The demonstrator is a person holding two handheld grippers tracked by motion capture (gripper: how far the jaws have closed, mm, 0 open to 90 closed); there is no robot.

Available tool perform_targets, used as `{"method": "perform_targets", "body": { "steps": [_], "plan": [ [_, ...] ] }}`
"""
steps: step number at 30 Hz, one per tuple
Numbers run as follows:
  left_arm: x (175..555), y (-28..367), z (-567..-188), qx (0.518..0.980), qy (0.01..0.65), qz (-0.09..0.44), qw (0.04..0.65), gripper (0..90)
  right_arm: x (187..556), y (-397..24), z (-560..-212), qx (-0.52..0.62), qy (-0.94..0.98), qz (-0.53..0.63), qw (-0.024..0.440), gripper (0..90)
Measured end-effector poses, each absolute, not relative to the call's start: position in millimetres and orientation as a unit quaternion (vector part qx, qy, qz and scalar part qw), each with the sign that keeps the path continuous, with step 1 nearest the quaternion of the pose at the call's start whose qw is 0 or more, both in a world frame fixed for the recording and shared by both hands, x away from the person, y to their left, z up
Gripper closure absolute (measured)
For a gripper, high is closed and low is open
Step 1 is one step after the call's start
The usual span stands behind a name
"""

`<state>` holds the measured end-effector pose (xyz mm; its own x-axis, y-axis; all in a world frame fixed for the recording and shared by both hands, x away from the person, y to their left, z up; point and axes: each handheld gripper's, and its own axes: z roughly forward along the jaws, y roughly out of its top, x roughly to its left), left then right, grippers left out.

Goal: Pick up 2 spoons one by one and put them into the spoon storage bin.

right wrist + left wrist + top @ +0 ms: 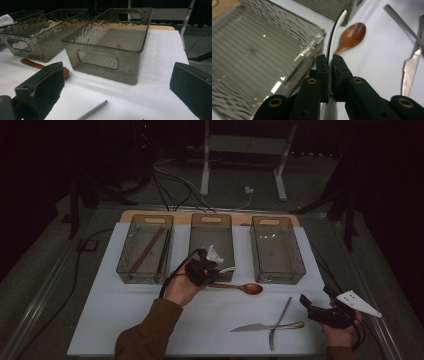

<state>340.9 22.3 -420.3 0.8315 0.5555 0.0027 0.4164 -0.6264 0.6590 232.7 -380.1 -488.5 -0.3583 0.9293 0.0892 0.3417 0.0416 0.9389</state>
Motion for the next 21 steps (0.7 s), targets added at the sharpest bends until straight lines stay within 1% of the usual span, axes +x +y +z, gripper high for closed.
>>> {"method": "perform_targets", "body": {
  "steps": [10, 21],
  "plan": [
    [357, 26, -410, 0.883, 0.296, 0.115, 0.346, 86.8, 233, -380, -489, 0.483, 0.658, 0.496, 0.296, 0.0],
    [379, 33, -414, 0.864, 0.337, 0.122, 0.355, 86.7, 233, -380, -489, 0.484, 0.658, 0.496, 0.295, 0.0]
  ]
}}
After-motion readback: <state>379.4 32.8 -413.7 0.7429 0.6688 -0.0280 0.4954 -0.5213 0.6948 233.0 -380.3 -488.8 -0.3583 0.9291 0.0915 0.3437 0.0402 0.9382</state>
